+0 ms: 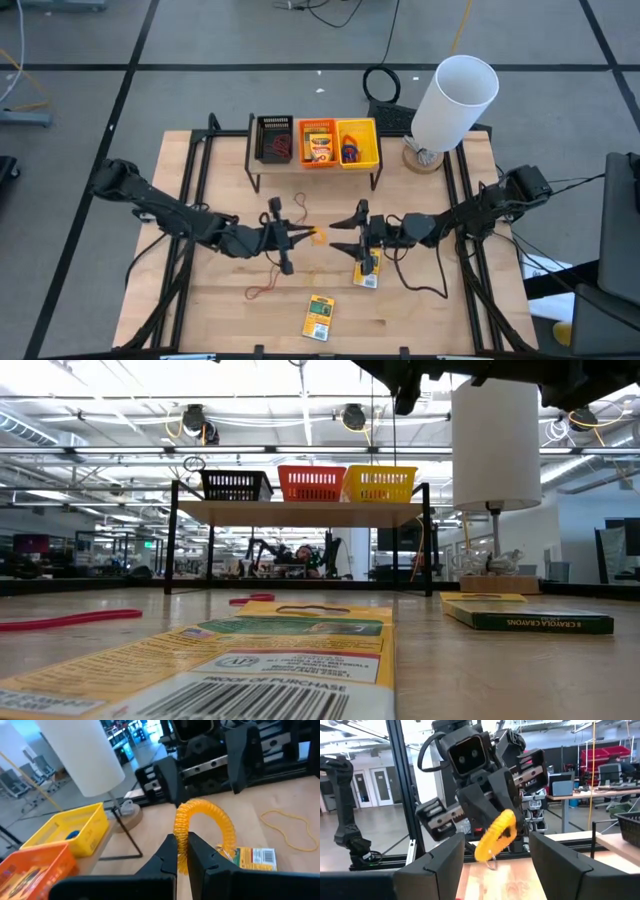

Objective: Pick & Place Office Desk Supplies
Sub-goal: Put the yellow spring keychain into the yellow bin on the shelf

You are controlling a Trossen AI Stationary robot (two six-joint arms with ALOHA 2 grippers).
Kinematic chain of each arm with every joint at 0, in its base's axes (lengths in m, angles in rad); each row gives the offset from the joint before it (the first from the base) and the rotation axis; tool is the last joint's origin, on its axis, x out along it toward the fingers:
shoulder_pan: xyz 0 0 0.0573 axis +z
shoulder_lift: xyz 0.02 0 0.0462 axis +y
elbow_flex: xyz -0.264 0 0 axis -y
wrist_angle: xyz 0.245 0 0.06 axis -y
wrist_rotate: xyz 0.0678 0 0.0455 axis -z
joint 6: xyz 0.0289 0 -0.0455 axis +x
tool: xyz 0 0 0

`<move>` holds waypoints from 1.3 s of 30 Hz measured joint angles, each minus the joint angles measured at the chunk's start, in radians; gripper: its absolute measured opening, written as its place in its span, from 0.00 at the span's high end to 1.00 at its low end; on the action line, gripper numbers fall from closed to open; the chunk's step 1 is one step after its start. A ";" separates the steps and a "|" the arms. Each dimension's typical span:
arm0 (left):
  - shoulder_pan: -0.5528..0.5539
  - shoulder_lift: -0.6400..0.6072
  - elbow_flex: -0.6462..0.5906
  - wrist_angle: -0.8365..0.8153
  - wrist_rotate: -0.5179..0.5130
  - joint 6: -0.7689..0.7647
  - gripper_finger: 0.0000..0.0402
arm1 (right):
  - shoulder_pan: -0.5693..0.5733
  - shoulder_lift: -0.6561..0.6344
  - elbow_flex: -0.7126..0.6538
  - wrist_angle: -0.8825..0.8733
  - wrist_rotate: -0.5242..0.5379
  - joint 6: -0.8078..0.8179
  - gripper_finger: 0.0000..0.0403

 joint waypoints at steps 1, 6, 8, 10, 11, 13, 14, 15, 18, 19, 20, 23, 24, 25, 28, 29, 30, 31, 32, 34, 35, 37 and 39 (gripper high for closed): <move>0.003 0.009 0.000 0.014 0.008 0.011 0.99 | -0.002 0.000 0.000 -0.006 0.000 0.010 0.47; 0.017 0.030 0.000 0.040 0.013 0.021 0.99 | -0.011 0.000 0.000 -0.040 -0.003 0.044 0.47; 0.019 0.032 0.000 0.039 0.014 0.022 0.99 | -0.014 0.000 0.000 -0.042 -0.003 0.060 0.47; 0.024 0.032 0.000 0.041 0.029 0.021 0.99 | -0.015 0.000 0.000 -0.055 -0.003 0.066 0.47; 0.025 0.031 0.000 0.042 0.041 0.021 0.99 | -0.015 0.000 0.000 -0.059 -0.003 0.066 0.47; 0.025 0.032 0.000 0.042 0.045 0.020 0.99 | -0.015 0.000 0.000 -0.059 -0.006 0.066 0.47; 0.025 0.032 0.000 0.042 0.046 0.021 0.99 | -0.015 0.000 0.000 -0.059 -0.019 0.071 0.47; 0.025 0.031 0.000 0.043 0.046 0.022 0.99 | -0.017 0.000 0.000 -0.058 -0.033 0.077 0.47; 0.025 0.031 0.000 0.044 0.046 0.022 0.99 | -0.024 0.000 0.000 -0.059 -0.086 0.101 0.47; 0.025 0.031 0.000 0.044 0.045 0.022 0.99 | -0.027 0.000 0.000 -0.059 -0.102 0.110 0.47; 0.025 0.031 0.000 0.044 0.045 0.022 0.99 | -0.030 0.000 0.000 -0.059 -0.110 0.115 0.47; 0.025 0.031 0.000 0.044 0.044 0.022 0.99 | -0.034 0.000 0.000 -0.059 -0.133 0.118 0.47; 0.025 0.031 0.000 0.044 0.044 0.022 0.99 | -0.034 0.000 0.000 -0.059 -0.134 0.118 0.47; 0.025 0.031 0.000 0.044 0.044 0.022 0.99 | -0.034 0.000 0.000 -0.059 -0.135 0.118 0.47; 0.031 0.031 0.000 0.044 0.046 0.020 0.99 | -0.034 0.000 0.000 -0.059 -0.143 0.118 0.47; 0.033 0.031 0.000 0.044 0.045 0.019 0.99 | -0.034 0.000 0.000 -0.059 -0.160 0.118 0.47; 0.036 0.031 0.000 0.044 0.046 0.019 0.99 | -0.034 0.000 0.000 -0.059 -0.176 0.118 0.47; 0.038 0.031 0.000 0.044 0.049 0.019 0.99 | -0.034 0.000 0.000 -0.059 -0.189 0.118 0.47; 0.042 0.031 0.000 0.044 0.059 0.017 0.99 | -0.034 0.000 0.000 -0.059 -0.202 0.118 0.47; 0.048 0.031 0.000 0.043 0.073 0.010 0.99 | -0.034 0.000 0.000 -0.058 -0.227 0.118 0.47; 0.052 0.031 0.000 0.043 0.081 0.009 0.99 | -0.035 0.000 0.000 -0.056 -0.240 0.117 0.47; 0.056 0.031 0.000 0.043 0.089 0.009 0.99 | -0.035 0.000 0.000 -0.051 -0.264 0.115 0.47; 0.056 0.031 0.000 0.042 0.090 0.007 0.99 | -0.035 0.000 0.000 -0.051 -0.263 0.115 0.47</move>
